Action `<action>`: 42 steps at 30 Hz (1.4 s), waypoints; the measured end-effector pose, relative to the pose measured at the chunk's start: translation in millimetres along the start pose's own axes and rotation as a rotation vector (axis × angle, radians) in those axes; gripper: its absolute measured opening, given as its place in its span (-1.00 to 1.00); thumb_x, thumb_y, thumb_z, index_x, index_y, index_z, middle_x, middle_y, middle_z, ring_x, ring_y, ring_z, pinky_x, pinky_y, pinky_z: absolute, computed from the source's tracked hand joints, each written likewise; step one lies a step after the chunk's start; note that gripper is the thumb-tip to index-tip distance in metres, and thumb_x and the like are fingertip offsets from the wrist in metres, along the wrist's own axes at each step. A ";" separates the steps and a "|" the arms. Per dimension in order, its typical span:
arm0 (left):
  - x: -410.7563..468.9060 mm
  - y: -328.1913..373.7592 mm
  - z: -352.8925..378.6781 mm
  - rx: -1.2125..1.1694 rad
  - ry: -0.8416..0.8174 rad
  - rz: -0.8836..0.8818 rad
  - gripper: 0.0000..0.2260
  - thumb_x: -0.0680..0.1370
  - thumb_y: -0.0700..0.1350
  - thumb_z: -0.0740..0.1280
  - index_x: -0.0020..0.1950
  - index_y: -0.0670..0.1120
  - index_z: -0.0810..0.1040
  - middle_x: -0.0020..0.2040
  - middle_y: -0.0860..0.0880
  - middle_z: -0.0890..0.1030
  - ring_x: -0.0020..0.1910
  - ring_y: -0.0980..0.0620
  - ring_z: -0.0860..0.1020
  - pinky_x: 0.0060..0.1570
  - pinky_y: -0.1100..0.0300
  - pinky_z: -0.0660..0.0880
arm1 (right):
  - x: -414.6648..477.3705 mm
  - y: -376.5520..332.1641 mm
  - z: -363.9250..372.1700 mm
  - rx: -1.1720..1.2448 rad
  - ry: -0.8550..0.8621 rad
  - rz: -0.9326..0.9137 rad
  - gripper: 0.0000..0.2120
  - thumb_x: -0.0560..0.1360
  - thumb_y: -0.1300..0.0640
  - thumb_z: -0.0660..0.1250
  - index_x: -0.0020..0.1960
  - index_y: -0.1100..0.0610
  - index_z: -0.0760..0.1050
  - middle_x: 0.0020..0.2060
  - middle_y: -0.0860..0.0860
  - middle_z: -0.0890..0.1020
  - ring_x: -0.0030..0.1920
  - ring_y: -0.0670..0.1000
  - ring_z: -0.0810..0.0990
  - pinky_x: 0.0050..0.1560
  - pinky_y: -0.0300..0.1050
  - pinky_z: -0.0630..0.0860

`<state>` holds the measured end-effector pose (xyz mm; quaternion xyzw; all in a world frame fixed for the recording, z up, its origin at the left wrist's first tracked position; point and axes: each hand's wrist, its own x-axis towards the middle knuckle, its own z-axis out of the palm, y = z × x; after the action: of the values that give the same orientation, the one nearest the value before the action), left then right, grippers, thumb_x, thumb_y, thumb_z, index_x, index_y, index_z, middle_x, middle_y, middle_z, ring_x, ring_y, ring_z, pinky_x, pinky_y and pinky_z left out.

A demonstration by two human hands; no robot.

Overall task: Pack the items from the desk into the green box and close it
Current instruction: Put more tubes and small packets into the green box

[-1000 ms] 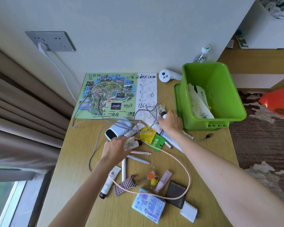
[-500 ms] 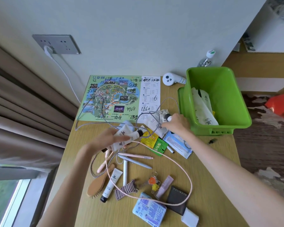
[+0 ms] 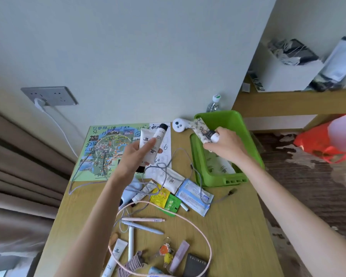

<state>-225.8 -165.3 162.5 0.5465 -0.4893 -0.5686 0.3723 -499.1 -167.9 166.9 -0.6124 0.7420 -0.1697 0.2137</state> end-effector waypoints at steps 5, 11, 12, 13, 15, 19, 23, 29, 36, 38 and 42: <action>16.2 5.6 34.9 0.026 -0.045 0.004 -0.66 0.56 0.09 0.31 -0.01 -0.20 0.61 -0.19 -0.07 0.70 -0.48 0.13 0.48 -0.53 0.29 0.35 | 19.1 49.9 -29.8 -0.348 -0.210 -0.089 -0.70 0.33 -0.04 0.45 -0.15 0.06 0.37 -0.20 -0.03 0.48 -0.31 -0.04 0.45 -0.40 -0.12 0.25; 29.4 -2.7 62.7 0.038 -0.077 -0.005 -0.72 0.57 0.08 0.31 -0.01 -0.15 0.59 -0.26 -0.01 0.71 -0.49 0.17 0.49 -0.53 0.34 0.38 | 25.9 71.3 -14.9 -0.547 -0.462 -0.132 -0.54 0.35 0.05 0.48 0.19 0.11 0.46 -0.02 0.00 0.59 -0.17 0.02 0.53 -0.37 -0.16 0.33; 31.4 -4.2 65.8 0.045 -0.072 -0.006 -0.71 0.56 0.08 0.32 -0.02 -0.15 0.60 -0.29 0.01 0.70 -0.51 0.17 0.48 -0.56 0.35 0.36 | 26.4 74.1 -12.5 -0.588 -0.469 -0.137 -0.61 0.36 0.07 0.48 0.13 0.11 0.46 -0.07 -0.01 0.58 -0.19 0.02 0.53 -0.38 -0.16 0.32; 33.7 -5.8 68.8 0.050 -0.066 -0.007 -0.71 0.56 0.08 0.32 -0.02 -0.16 0.60 -0.30 0.01 0.69 -0.52 0.16 0.47 -0.57 0.35 0.35 | 26.3 76.8 -9.6 -0.627 -0.476 -0.140 -0.70 0.37 0.10 0.47 0.03 0.12 0.46 -0.17 -0.02 0.54 -0.25 0.00 0.50 -0.40 -0.18 0.29; 38.5 -7.8 73.8 0.060 -0.057 -0.008 -0.70 0.56 0.07 0.32 -0.01 -0.17 0.60 -0.28 0.00 0.70 -0.50 0.15 0.48 -0.55 0.34 0.36 | 26.8 81.4 -2.0 -0.668 -0.490 -0.140 -0.83 0.42 0.21 0.40 -0.08 0.12 0.42 -0.28 -0.03 0.47 -0.35 -0.05 0.42 -0.43 -0.19 0.24; 47.3 -8.6 84.9 0.053 -0.056 -0.010 -0.73 0.58 0.04 0.31 0.00 -0.17 0.59 -0.26 -0.01 0.70 -0.48 0.17 0.50 -0.53 0.34 0.38 | 26.5 87.7 13.8 -0.643 -0.569 -0.140 -0.76 0.48 0.29 0.31 0.14 0.14 0.49 -0.10 0.04 0.56 -0.19 0.06 0.48 -0.30 -0.12 0.33; 53.9 -8.3 95.8 0.063 -0.076 -0.001 -0.78 0.58 0.02 0.31 0.01 -0.13 0.59 -0.19 -0.06 0.72 -0.42 0.17 0.55 -0.47 0.35 0.43 | 28.9 94.4 19.2 -0.579 -0.599 -0.081 -0.71 0.49 0.34 0.27 0.19 0.19 0.52 -0.11 0.07 0.57 -0.22 0.06 0.50 -0.30 -0.11 0.36; 60.4 -5.9 113.3 0.105 -0.110 0.017 -0.79 0.58 0.03 0.32 0.01 -0.11 0.59 -0.17 -0.08 0.71 -0.40 0.13 0.57 -0.48 0.31 0.44 | 40.7 94.5 20.4 -0.246 -0.130 0.050 -0.63 0.51 0.41 0.26 0.29 0.28 0.36 0.06 0.17 0.59 -0.19 0.08 0.55 -0.36 -0.21 0.36; 70.0 4.0 145.1 0.097 -0.149 0.012 -0.84 0.58 -0.02 0.34 -0.03 -0.11 0.58 -0.24 -0.05 0.70 -0.36 0.12 0.63 -0.46 0.28 0.49 | 44.1 98.2 27.3 -0.244 0.018 0.018 -0.59 0.50 0.33 0.32 0.32 0.25 0.33 0.22 0.15 0.46 0.14 0.11 0.53 0.02 -0.17 0.52; 74.1 7.8 155.7 0.080 -0.158 0.007 -0.84 0.58 -0.05 0.35 0.00 -0.14 0.56 -0.26 -0.04 0.70 -0.33 0.08 0.66 -0.46 0.22 0.53 | 39.8 101.2 20.2 -0.230 0.164 -0.063 -0.63 0.50 0.33 0.31 0.29 0.22 0.39 0.21 0.10 0.46 0.13 0.07 0.52 0.08 -0.13 0.55; 89.3 14.0 185.6 0.109 -0.138 -0.010 -0.75 0.57 -0.05 0.37 0.10 -0.20 0.49 -0.09 -0.20 0.68 -0.18 -0.11 0.69 -0.31 -0.06 0.64 | 30.6 118.2 -0.3 -0.175 0.430 -0.184 -0.64 0.45 0.33 0.35 0.24 0.21 0.45 0.17 0.07 0.48 0.13 0.05 0.52 0.12 -0.06 0.55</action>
<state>-421.5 -226.6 138.9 0.5279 -0.5415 -0.5792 0.3044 -603.0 -175.1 103.1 -0.6434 0.7234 -0.2499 -0.0193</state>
